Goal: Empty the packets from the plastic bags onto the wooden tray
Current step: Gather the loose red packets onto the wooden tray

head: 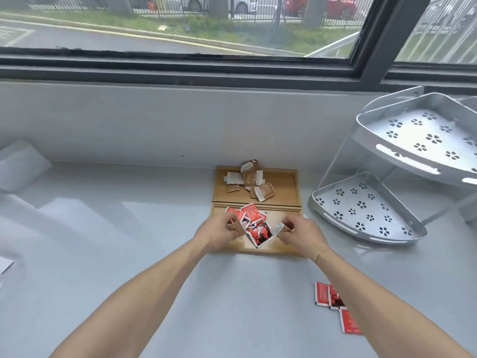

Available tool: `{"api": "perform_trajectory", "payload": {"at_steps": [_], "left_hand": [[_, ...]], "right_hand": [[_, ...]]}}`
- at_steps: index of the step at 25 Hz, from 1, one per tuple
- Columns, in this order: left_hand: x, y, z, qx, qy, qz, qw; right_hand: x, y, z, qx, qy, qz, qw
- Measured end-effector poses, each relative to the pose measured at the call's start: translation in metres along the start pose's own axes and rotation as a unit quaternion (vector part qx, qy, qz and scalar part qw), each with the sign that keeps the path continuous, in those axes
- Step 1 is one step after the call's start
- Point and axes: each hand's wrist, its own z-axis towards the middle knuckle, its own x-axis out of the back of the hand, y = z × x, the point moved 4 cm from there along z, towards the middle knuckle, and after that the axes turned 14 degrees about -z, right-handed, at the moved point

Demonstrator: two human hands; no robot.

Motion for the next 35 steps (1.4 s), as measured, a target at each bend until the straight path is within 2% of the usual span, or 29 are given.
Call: {"api": "perform_trajectory", "payload": {"at_steps": [5,11,19,26,35], "left_hand": [[0.034,0.011,0.066,0.026,0.000,0.033,0.999],[0.046,0.020,0.129,-0.001,-0.005,0.097,0.995],[0.037,0.013,0.163,-0.012,-0.031,0.157,0.987],[0.031,0.010,0.159,-0.090,0.065,0.265,0.958],[0.020,0.018,0.096,-0.095,0.160,0.205,0.961]], "right_hand": [[0.016,0.001,0.059,0.012,0.024,-0.040,0.999],[0.023,0.008,0.122,0.028,0.019,-0.086,0.996],[0.003,0.010,0.157,0.045,0.006,-0.124,0.991],[-0.004,0.008,0.154,0.059,0.053,-0.174,0.981],[0.016,0.010,0.086,0.046,0.105,-0.162,0.980]]}}
